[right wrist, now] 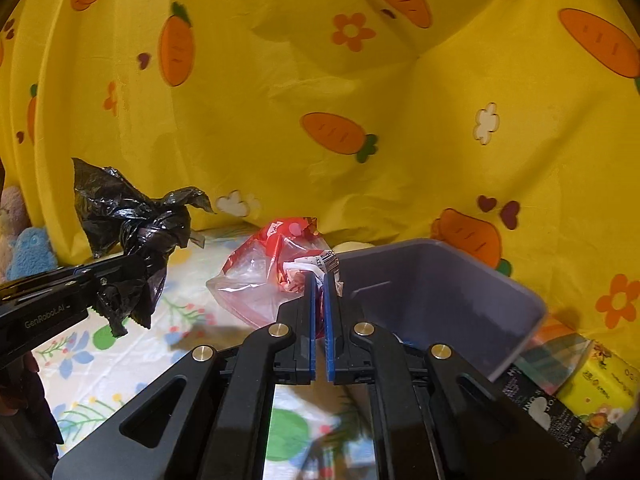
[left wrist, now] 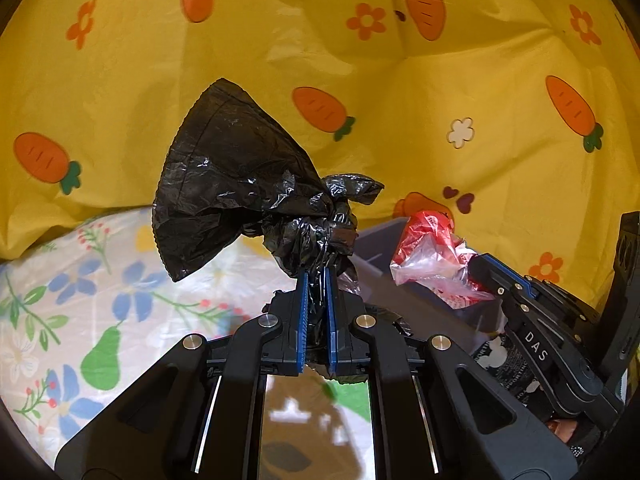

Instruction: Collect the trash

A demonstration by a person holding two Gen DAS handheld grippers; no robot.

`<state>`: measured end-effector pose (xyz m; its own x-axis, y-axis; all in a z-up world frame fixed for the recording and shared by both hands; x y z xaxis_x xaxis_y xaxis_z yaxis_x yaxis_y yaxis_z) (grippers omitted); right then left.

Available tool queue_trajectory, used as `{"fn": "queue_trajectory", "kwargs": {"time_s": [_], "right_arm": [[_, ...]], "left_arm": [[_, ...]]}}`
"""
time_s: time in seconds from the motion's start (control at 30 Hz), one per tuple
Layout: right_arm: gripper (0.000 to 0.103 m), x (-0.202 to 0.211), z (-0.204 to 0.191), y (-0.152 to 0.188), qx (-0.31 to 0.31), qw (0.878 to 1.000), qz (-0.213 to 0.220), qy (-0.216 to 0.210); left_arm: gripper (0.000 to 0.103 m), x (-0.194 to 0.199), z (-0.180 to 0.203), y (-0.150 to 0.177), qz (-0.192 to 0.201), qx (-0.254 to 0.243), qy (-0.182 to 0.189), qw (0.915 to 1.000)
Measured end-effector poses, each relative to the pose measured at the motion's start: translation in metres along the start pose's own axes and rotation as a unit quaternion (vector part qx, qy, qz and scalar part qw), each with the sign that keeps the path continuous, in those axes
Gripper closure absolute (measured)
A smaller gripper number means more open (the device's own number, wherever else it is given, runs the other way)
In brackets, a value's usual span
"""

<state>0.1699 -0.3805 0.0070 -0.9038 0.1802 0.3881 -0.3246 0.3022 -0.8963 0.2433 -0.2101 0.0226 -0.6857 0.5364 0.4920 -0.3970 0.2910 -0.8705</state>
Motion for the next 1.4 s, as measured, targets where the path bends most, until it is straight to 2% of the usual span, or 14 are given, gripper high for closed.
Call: {"fn": "queue_trajectory", "kwargs": {"time_s": [0.13,0.27,0.67,0.73,0.77,0.8,0.83,0.9,0.97,1.0,1.03,1.13,1.27,1.4], "right_arm": [[0.098,-0.003,0.039,-0.010,-0.018,0.998,0.016,0.050],[0.098,-0.012,0.070,-0.010,-0.036,0.996,0.012,0.079],[0.098,-0.033,0.099,0.003,-0.047,0.994,-0.010,0.099],[0.098,-0.034,0.099,0.005,-0.048,0.994,-0.014,0.095],[0.097,-0.036,0.100,0.006,-0.050,0.994,-0.015,0.092],[0.089,-0.037,0.101,0.006,-0.051,0.994,-0.017,0.092],[0.076,-0.037,0.102,0.007,-0.052,0.994,-0.017,0.092],[0.056,-0.035,0.103,0.008,-0.056,0.994,-0.014,0.093],[0.052,-0.035,0.102,0.008,-0.054,0.994,-0.013,0.094],[0.045,-0.034,0.101,0.008,-0.054,0.994,-0.012,0.092],[0.032,-0.033,0.100,0.009,-0.055,0.994,-0.011,0.091],[0.015,-0.031,0.090,0.012,-0.048,0.995,-0.008,0.087],[0.008,-0.033,0.076,0.015,-0.039,0.996,-0.020,0.083],[0.007,-0.030,0.063,0.018,-0.029,0.996,-0.019,0.082]], "left_arm": [[0.096,-0.031,0.040,-0.017,0.005,-0.015,0.048,0.9987],[0.095,-0.063,0.069,-0.024,-0.007,-0.025,0.097,0.9950],[0.094,-0.123,0.096,-0.018,-0.042,-0.003,0.151,0.9876],[0.083,-0.125,0.096,-0.016,-0.041,-0.001,0.156,0.9870],[0.075,-0.125,0.097,-0.015,-0.037,-0.004,0.149,0.9881],[0.056,-0.124,0.096,-0.014,-0.032,-0.009,0.137,0.9900],[0.039,-0.123,0.093,-0.014,-0.028,-0.009,0.123,0.9920],[0.024,-0.116,0.084,-0.013,-0.016,-0.002,0.094,0.9955],[0.015,-0.109,0.074,-0.012,-0.009,0.003,0.063,0.9980],[0.010,-0.104,0.069,-0.011,-0.006,0.001,0.042,0.9991],[0.007,-0.100,0.064,-0.010,-0.003,-0.001,0.020,0.9998],[0.006,-0.086,0.052,-0.004,0.004,-0.014,-0.035,0.9993],[0.006,-0.070,0.035,0.006,0.003,-0.014,-0.072,0.9973],[0.006,-0.057,0.020,0.013,0.004,0.000,-0.084,0.9964]]}}
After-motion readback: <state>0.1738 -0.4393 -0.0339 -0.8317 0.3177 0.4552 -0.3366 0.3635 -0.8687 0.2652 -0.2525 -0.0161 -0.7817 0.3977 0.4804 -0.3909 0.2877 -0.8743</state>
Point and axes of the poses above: each gripper's, at about its wrist camera, not at the fingertips, and x roughly against the way its jaws point, z to its right, y to its underside, the point moved 2 cm from there along -x, roughly the way its jaws point, and after that the axes turned 9 degrees about -x, right-handed, at the moved point
